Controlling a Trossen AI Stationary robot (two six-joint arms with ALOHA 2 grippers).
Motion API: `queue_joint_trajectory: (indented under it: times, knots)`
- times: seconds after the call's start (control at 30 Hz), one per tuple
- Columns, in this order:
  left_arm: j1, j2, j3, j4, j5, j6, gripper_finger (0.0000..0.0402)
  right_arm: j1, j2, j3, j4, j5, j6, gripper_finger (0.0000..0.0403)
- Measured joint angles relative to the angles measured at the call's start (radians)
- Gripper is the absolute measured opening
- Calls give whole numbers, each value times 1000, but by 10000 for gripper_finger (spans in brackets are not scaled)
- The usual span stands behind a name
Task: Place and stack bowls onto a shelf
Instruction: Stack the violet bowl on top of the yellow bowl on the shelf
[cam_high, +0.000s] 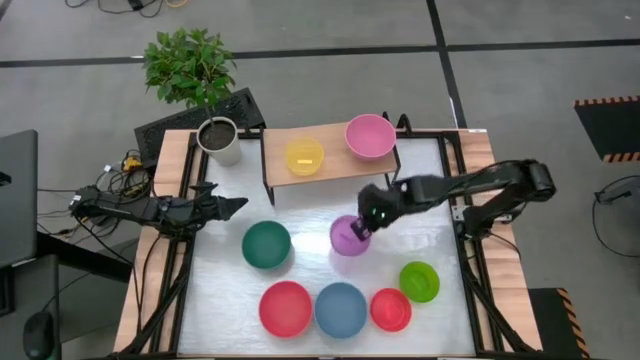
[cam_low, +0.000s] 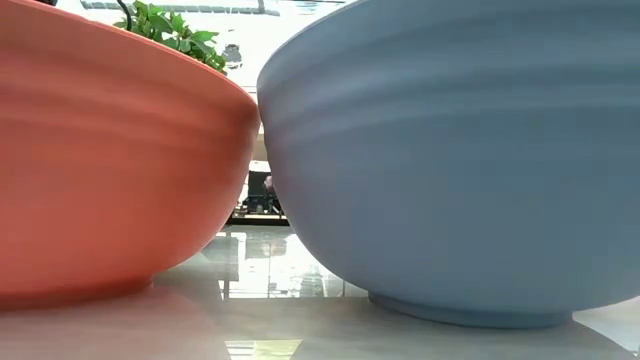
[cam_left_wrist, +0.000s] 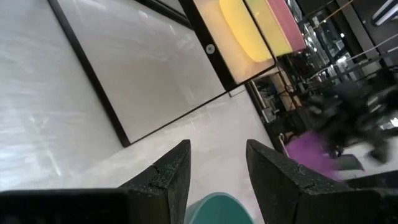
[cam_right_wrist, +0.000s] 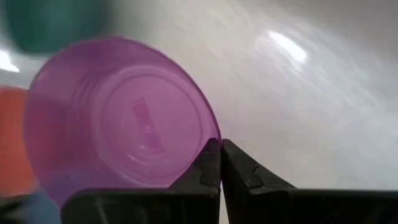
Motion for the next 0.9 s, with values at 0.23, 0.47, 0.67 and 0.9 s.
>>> queue_joint_trajectory:
  times: [0.23, 0.47, 0.67, 0.9]
  knots:
    - [0, 0, 0, -9, -1, 26, 140, -80, -51, 252, 6, -21, -41, 21]
    - [0, 0, 0, -17, -36, 27, 140, -212, 73, 514, 2, -19, -257, 21]
    - [0, 0, 0, -23, -35, 27, 140, -328, 244, 689, -6, -17, -397, 21]
    - [0, 0, 0, -54, -46, 30, 140, -416, 422, 814, -60, -18, -458, 21]
